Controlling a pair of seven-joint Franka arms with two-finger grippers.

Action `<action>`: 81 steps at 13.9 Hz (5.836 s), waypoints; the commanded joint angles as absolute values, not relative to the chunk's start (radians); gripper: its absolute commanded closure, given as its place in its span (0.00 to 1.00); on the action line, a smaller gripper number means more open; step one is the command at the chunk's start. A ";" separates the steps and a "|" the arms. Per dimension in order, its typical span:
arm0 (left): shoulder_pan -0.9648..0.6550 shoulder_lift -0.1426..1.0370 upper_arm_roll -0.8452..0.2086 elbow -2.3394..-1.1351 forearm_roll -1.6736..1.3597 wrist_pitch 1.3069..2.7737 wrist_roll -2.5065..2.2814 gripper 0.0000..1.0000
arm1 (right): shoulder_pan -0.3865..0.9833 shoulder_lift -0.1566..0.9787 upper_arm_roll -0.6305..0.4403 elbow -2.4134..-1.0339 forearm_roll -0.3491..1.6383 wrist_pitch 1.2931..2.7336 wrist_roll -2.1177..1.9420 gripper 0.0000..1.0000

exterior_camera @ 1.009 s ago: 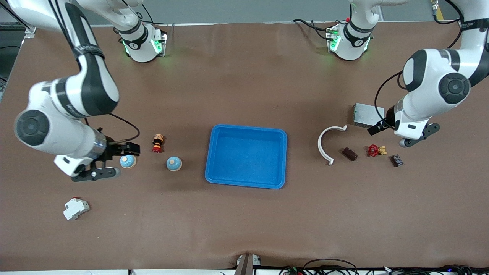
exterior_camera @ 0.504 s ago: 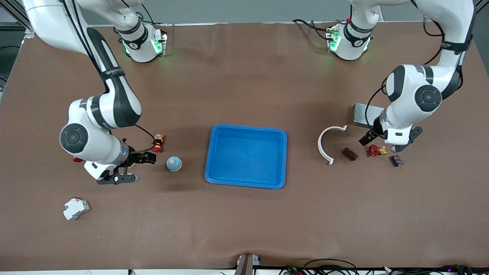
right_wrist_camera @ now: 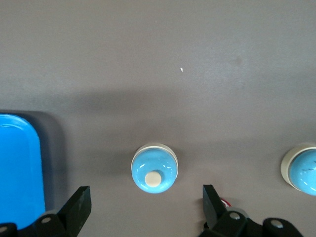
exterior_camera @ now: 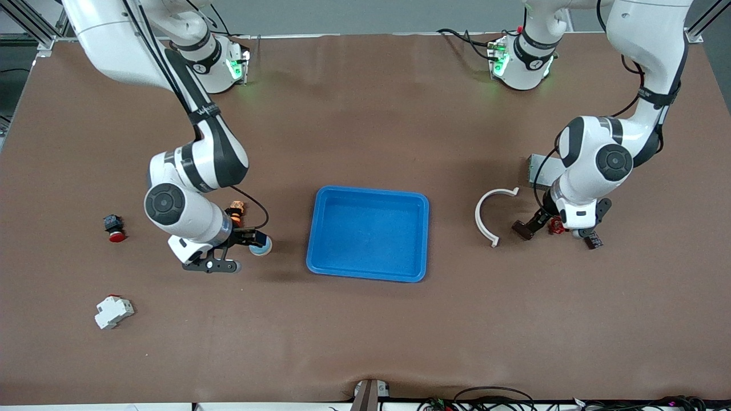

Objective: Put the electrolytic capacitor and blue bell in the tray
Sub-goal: 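Lower the right gripper onto a bell while the left gripper grasps the capacitor, then place the brown capacitor in the tray while the right gripper grips the bell, then lift the bell toward the tray while the left gripper reaches the black capacitor, then set the bell in the tray while the left gripper grasps the black capacitor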

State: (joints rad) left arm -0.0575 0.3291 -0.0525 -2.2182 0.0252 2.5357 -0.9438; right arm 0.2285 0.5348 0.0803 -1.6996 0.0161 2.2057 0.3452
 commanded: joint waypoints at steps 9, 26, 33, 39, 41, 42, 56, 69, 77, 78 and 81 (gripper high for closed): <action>-0.104 0.462 -0.055 -2.114 0.020 2.545 -1.003 0.42 | 0.222 0.575 0.075 -1.801 0.006 2.428 0.235 0.00; -0.254 0.373 -0.161 -1.899 0.018 2.287 -1.417 1.00 | 0.252 0.635 0.077 -1.825 0.006 2.430 0.221 0.00; -0.452 0.535 -0.158 -1.717 0.021 2.295 -1.701 1.00 | 0.252 0.646 0.075 -1.822 0.006 2.437 0.221 0.00; -0.534 0.695 -0.156 -1.583 0.020 2.310 -1.793 1.00 | 0.252 0.646 0.075 -1.819 0.003 2.434 0.184 0.75; -0.545 0.715 -0.155 -1.586 0.020 2.322 -1.793 1.00 | 0.247 0.646 0.075 -1.819 0.003 2.433 0.150 0.94; -0.546 0.722 -0.155 -1.586 0.020 2.322 -1.793 1.00 | 0.247 0.644 0.075 -1.818 0.003 2.430 0.149 0.95; -0.451 0.537 -0.138 -1.595 0.170 2.126 -1.731 0.00 | 0.264 0.561 0.247 -1.660 0.020 2.126 0.595 0.97; -0.055 0.364 -0.146 -1.833 0.190 2.032 -1.136 0.00 | 0.448 0.687 0.249 -1.574 0.012 2.204 0.842 0.96; 0.155 0.434 -0.147 -1.876 0.215 2.107 -0.803 0.00 | 0.462 0.742 0.247 -1.577 0.005 2.270 0.842 0.95; 0.175 0.448 -0.147 -1.882 0.215 2.135 -0.778 0.00 | 0.460 0.747 0.247 -1.577 0.003 2.273 0.841 0.95; 0.230 0.489 -0.147 -1.905 0.215 2.242 -0.688 0.00 | 0.462 0.755 0.245 -1.578 0.003 2.287 0.841 0.95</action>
